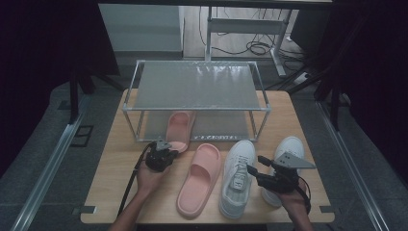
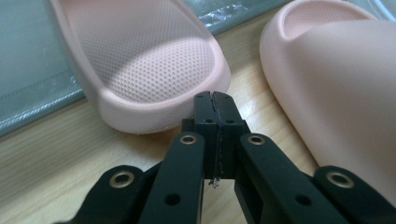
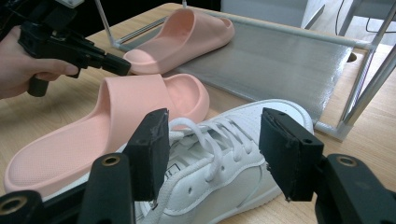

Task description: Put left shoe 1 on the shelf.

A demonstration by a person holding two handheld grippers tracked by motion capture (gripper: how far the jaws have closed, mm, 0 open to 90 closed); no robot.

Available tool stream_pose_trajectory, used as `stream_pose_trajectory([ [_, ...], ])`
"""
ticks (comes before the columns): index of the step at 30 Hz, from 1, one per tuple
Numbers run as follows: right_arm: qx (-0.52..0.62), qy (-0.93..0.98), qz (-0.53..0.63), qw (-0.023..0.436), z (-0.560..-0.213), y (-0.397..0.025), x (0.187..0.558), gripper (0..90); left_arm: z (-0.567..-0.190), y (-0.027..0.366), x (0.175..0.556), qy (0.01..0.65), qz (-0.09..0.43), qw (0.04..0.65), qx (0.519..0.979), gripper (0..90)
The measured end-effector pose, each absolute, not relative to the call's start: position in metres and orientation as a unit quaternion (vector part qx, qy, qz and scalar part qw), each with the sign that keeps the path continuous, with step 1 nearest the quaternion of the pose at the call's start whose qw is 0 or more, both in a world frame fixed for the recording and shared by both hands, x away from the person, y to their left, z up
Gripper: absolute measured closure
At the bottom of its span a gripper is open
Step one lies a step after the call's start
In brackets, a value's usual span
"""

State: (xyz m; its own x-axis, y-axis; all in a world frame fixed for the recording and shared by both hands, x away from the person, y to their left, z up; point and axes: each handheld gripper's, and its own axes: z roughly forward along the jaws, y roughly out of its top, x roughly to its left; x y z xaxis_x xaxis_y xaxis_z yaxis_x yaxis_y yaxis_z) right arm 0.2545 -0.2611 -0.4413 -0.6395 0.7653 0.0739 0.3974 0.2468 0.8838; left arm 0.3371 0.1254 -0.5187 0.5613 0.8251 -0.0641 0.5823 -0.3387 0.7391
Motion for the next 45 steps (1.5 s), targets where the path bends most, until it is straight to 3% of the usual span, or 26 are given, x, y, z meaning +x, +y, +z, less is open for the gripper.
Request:
stream_pose_trajectory([
  [45,0.381,0.764,0.487,0.185,-0.442,-0.262,0.255,43.8,-0.524,0.103,0.397,0.462,0.18,0.377,0.782,90.0],
])
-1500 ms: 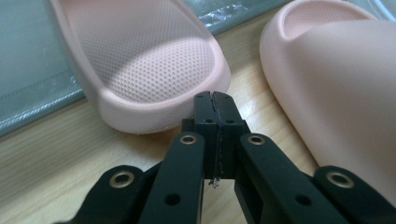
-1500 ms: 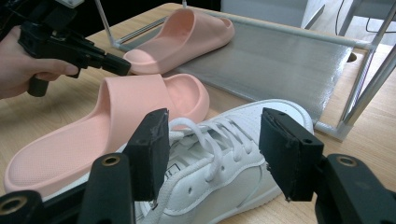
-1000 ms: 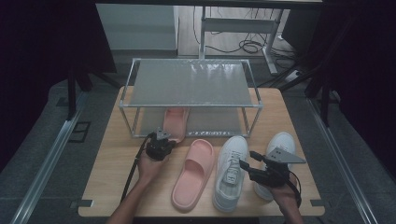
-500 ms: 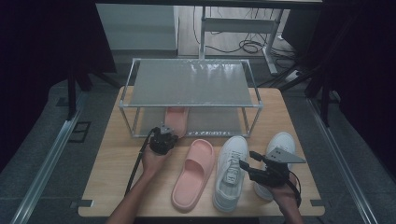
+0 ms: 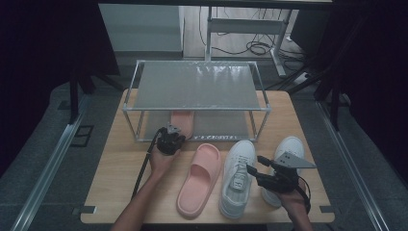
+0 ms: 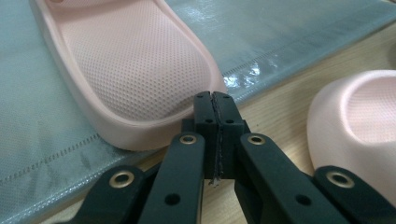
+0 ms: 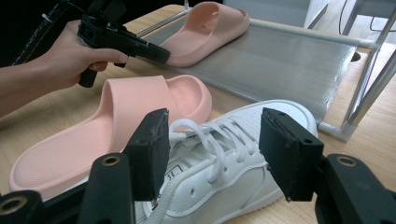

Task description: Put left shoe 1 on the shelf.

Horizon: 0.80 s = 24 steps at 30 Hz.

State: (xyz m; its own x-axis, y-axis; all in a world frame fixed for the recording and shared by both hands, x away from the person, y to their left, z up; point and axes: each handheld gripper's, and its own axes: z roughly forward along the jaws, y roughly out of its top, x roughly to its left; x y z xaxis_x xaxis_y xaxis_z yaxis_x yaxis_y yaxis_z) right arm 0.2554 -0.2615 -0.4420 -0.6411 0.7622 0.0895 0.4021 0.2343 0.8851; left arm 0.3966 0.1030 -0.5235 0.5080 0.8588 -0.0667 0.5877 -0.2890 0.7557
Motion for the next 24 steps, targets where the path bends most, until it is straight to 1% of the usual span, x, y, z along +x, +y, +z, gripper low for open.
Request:
stream_pose_trajectory([
  [5,0.381,0.764,0.488,0.185,-0.442,-0.262,0.255,43.8,-0.525,0.102,0.398,0.464,0.18,0.376,0.781,89.6],
  [10,0.381,0.763,0.489,0.186,-0.441,-0.262,0.254,43.8,-0.523,0.106,0.391,0.462,0.179,0.383,0.78,89.0],
  [15,0.384,0.759,0.49,0.189,-0.441,-0.265,0.254,43.9,-0.52,0.116,0.374,0.463,0.175,0.4,0.771,89.0],
  [24,0.387,0.76,0.487,0.191,-0.442,-0.266,0.255,44.0,-0.514,0.13,0.338,0.45,0.163,0.422,0.77,89.1],
])
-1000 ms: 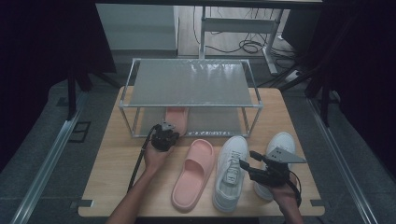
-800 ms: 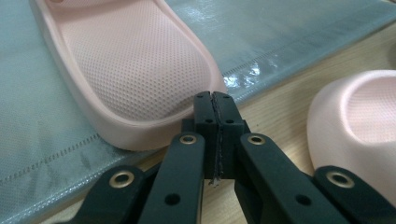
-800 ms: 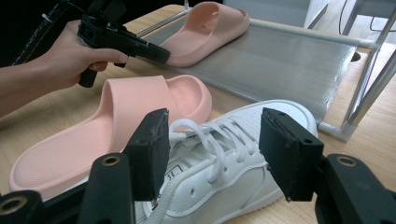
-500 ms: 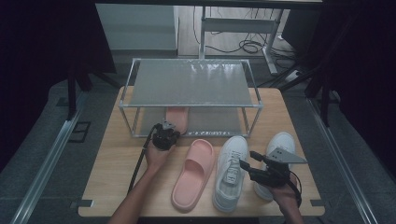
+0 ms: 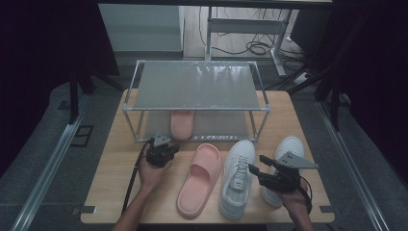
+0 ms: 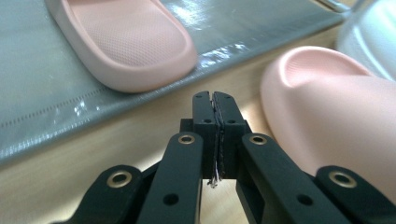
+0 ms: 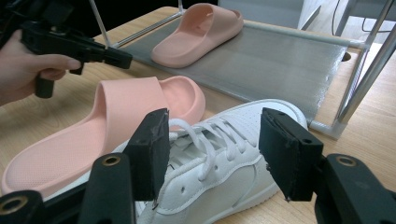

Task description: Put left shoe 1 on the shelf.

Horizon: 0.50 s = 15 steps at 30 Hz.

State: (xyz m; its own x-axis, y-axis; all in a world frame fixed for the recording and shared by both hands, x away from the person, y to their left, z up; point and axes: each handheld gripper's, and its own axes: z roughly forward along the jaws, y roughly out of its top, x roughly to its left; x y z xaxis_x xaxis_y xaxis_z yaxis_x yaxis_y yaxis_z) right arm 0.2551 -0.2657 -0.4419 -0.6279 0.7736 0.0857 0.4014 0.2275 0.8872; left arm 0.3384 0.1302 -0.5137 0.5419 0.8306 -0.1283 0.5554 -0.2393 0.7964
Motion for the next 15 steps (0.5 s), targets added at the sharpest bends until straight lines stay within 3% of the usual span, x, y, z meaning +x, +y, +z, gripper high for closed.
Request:
stream_pose_trajectory([
  [15,0.391,0.757,0.485,0.195,-0.443,-0.27,0.256,44.0,-0.513,0.144,0.297,0.44,0.145,0.426,0.777,88.9],
])
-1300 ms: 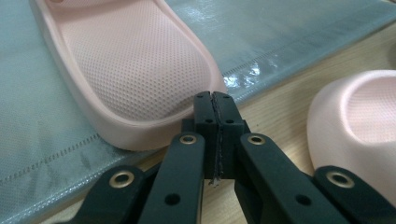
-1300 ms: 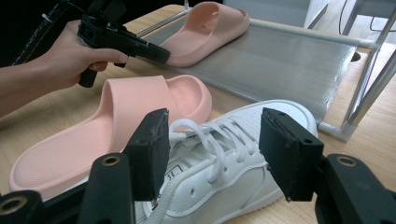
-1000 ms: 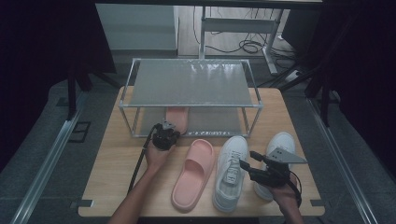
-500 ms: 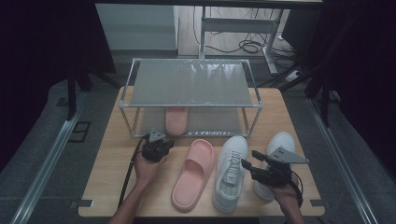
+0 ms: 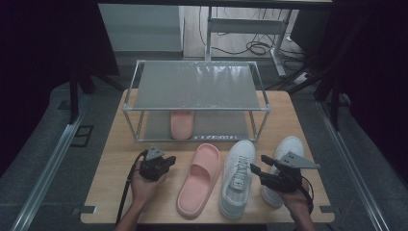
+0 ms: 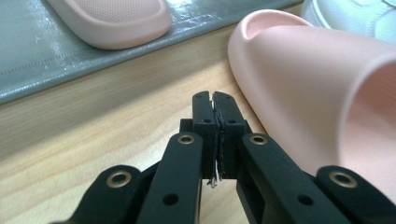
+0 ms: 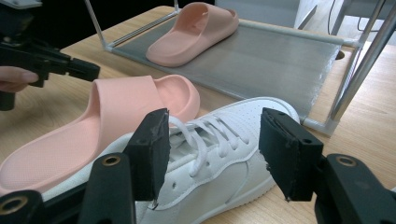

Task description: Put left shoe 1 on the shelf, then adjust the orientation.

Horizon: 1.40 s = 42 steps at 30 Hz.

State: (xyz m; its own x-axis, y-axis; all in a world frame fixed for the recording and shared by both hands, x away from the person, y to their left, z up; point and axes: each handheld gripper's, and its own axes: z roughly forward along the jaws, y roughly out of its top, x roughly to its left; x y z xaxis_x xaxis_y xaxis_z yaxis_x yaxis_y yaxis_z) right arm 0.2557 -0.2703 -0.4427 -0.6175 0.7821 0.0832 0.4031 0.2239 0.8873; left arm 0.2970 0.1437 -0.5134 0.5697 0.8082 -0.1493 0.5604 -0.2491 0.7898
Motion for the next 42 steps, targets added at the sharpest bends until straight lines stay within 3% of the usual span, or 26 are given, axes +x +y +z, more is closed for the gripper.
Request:
stream_pose_trajectory([
  [23,0.391,0.756,0.486,0.196,-0.442,-0.271,0.255,44.1,-0.51,0.167,0.274,0.448,0.154,0.423,0.773,90.0],
  [42,0.376,0.766,0.484,0.195,-0.442,-0.259,0.253,44.2,-0.495,0.125,0.253,0.387,0.111,0.447,0.799,90.0],
])
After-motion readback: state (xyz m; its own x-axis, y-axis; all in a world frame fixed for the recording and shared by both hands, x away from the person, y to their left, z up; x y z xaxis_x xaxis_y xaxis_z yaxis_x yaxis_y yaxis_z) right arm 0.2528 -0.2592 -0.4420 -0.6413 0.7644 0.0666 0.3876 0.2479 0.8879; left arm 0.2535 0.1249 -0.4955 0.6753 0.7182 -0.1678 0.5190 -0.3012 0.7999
